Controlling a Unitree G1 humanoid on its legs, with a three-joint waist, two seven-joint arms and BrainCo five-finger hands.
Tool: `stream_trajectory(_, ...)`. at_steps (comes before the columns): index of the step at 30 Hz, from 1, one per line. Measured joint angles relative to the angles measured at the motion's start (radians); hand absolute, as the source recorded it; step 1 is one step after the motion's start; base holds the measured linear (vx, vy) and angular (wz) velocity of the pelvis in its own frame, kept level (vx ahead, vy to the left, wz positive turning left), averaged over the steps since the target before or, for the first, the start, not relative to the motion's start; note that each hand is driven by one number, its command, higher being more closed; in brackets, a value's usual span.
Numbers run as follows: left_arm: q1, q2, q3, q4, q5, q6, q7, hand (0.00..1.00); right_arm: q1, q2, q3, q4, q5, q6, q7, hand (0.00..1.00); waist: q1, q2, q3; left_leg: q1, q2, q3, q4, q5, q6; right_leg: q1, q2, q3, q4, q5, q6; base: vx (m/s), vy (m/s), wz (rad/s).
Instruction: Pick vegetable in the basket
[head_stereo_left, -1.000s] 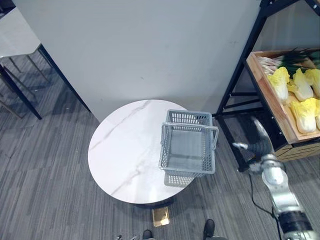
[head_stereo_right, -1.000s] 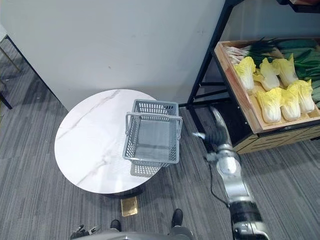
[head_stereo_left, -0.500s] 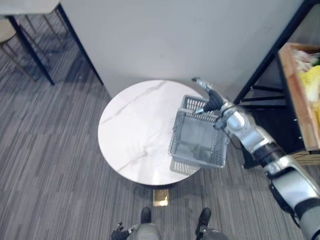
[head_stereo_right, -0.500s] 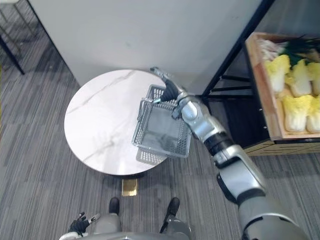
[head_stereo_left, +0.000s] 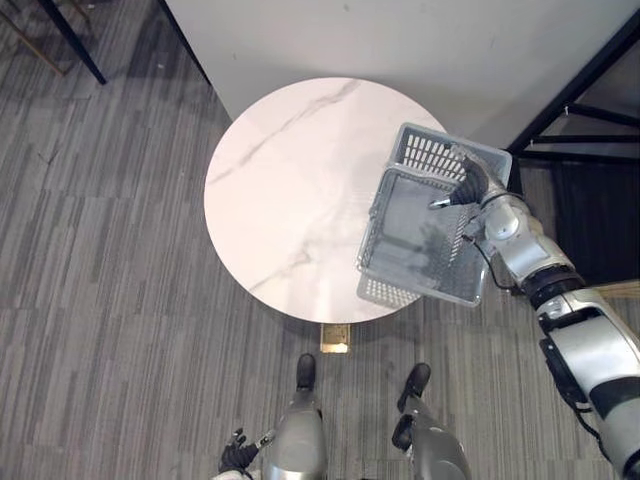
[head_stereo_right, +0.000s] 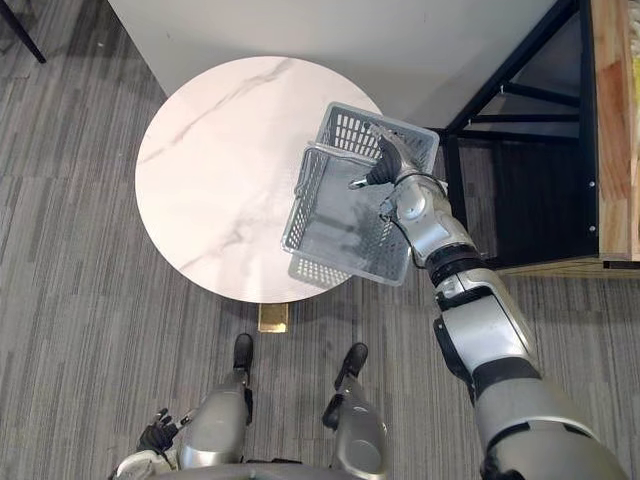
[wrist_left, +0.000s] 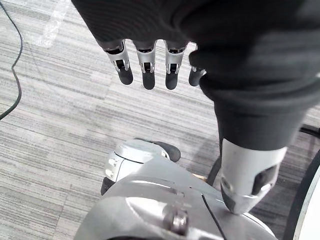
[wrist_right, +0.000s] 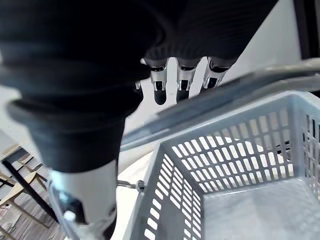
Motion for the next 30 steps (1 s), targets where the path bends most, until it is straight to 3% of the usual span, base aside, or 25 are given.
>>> stream_trajectory(13, -0.017, 0.003, -0.045, 0.001, -0.002, -0.001, 0.021, 0.00, -0.013, -0.044, -0.031, 0.022, -0.030, -0.001, -0.022, 0.00, -0.005, 0.015, 0.025, -0.020, -0.011, 0.006, 0.000, 0.010, 0.008, -0.029, -0.009, 0.014, 0.000, 0.017, -0.005, -0.01, 0.005, -0.02)
stream_trajectory(20, -0.017, 0.005, -0.045, 0.010, -0.022, -0.001, 0.021, 0.00, -0.012, -0.079, -0.028, 0.024, -0.046, -0.002, -0.021, 0.00, -0.027, 0.014, 0.026, -0.029, -0.012, 0.009, 0.000, 0.013, 0.008, -0.043, -0.008, 0.022, 0.000, 0.021, -0.009, 0.00, 0.003, -0.02)
stream_trajectory(30, -0.017, 0.005, -0.046, 0.010, -0.024, 0.000, 0.021, 0.00, -0.013, -0.121, -0.019, 0.031, -0.085, -0.002, -0.021, 0.00, -0.027, 0.014, 0.026, -0.029, -0.012, 0.013, 0.000, 0.012, 0.008, -0.047, -0.008, 0.027, -0.001, 0.021, -0.009, 0.00, 0.000, 0.00)
